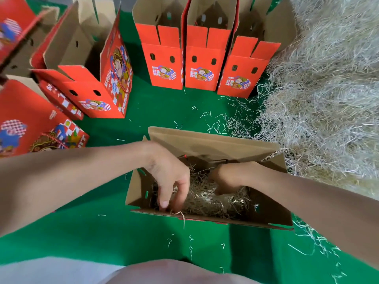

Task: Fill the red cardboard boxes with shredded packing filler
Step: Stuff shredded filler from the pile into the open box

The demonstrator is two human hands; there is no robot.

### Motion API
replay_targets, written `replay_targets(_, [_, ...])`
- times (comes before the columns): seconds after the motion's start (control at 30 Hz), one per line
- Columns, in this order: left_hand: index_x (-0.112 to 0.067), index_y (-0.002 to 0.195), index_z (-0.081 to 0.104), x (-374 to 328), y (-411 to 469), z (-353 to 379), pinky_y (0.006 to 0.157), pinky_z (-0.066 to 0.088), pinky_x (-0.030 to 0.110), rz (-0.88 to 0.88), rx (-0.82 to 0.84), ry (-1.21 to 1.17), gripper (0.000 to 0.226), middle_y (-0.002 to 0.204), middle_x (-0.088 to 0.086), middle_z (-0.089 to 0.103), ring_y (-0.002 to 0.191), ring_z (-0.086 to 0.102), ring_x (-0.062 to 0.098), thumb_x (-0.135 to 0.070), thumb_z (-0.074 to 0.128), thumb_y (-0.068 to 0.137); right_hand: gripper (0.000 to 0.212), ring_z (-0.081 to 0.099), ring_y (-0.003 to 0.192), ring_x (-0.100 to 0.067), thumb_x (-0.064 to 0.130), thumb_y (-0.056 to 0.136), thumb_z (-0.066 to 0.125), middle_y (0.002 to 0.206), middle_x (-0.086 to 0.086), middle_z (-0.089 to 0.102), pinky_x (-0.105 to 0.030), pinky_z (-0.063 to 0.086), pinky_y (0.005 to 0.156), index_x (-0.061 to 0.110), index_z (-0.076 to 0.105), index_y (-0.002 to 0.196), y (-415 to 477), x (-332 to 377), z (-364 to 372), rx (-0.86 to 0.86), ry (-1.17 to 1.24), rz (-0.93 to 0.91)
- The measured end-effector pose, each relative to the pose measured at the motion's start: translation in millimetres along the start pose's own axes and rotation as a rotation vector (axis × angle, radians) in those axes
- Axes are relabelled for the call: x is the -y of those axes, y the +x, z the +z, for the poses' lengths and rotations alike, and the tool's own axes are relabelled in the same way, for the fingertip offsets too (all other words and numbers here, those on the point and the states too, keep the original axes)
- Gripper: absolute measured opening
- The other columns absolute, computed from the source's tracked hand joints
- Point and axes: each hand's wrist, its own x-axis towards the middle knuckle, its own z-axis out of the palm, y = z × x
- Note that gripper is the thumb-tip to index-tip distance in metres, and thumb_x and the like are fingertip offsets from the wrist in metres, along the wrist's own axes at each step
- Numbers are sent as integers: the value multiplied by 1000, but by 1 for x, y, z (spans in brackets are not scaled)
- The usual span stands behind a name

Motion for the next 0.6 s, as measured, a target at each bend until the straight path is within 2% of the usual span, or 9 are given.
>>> replay_targets(0.07, [-16, 80, 69, 2, 3, 5, 58, 47, 10, -15, -71, 13, 16, 59, -15, 65, 61, 63, 2, 0, 70, 77, 41, 58, 105, -26, 36, 95, 47, 121, -9, 59, -32, 48, 86, 10, 52, 125, -3, 1, -3, -77, -3, -29])
replay_targets(0.17, [-4, 74, 69, 6, 13, 12, 56, 48, 12, -83, -164, 63, 8, 58, -3, 62, 56, 61, 9, 1, 67, 79, 40, 57, 106, -27, 33, 96, 45, 122, -10, 58, -32, 46, 87, 8, 49, 127, -5, 4, -5, -96, -69, -27])
replay_targets(0.27, [2, 69, 62, 10, 28, 11, 53, 48, 14, -241, -308, 358, 19, 67, 8, 62, 64, 64, 18, -3, 58, 87, 42, 58, 106, -25, 34, 96, 45, 123, -9, 58, -34, 49, 89, 9, 50, 129, -5, 4, -4, -36, -46, 16])
replay_targets(0.33, [1, 90, 64, 7, 30, 6, 70, 52, 29, -257, -374, 480, 10, 89, 8, 65, 85, 66, 25, 0, 55, 88, 46, 57, 110, -25, 38, 95, 46, 127, -8, 56, -36, 48, 93, 10, 49, 131, -5, 6, -2, 43, -57, 18])
replay_targets(0.4, [-14, 122, 58, 3, 18, -1, 85, 52, 35, -147, -249, 262, 42, 105, -8, 62, 93, 64, 22, 4, 58, 84, 51, 53, 116, -25, 41, 94, 46, 132, -7, 52, -36, 45, 97, 12, 43, 136, -6, 8, -1, 69, -33, -13])
replay_targets(0.43, [-23, 129, 53, -1, 9, -3, 88, 51, 33, -62, -127, 85, 55, 105, -21, 61, 89, 64, 15, 6, 59, 83, 53, 50, 120, -25, 41, 94, 47, 136, -6, 49, -34, 43, 98, 14, 39, 140, -8, 8, -1, 62, 6, -30])
replay_targets(0.47, [-27, 132, 51, -4, 0, -4, 88, 51, 28, 27, -45, -45, 61, 105, -26, 61, 84, 64, 7, 8, 59, 82, 55, 47, 123, -25, 40, 94, 47, 140, -5, 45, -32, 39, 98, 15, 35, 142, -9, 8, -2, 52, 34, -46])
replay_targets(0.53, [-26, 126, 53, -4, -11, 0, 77, 49, 12, 159, 44, -123, 61, 104, -30, 64, 81, 63, -6, 10, 62, 79, 55, 45, 125, -25, 35, 95, 47, 143, -6, 41, -30, 38, 99, 16, 31, 144, -12, 7, -3, 25, 60, -52])
replay_targets(0.6, [-20, 116, 61, -3, -12, 8, 68, 46, 7, 175, 18, -120, 49, 88, -25, 69, 76, 63, -6, 7, 68, 76, 52, 51, 118, -25, 31, 96, 47, 138, -8, 47, -28, 43, 94, 16, 33, 143, -13, 5, -2, 3, 67, -44])
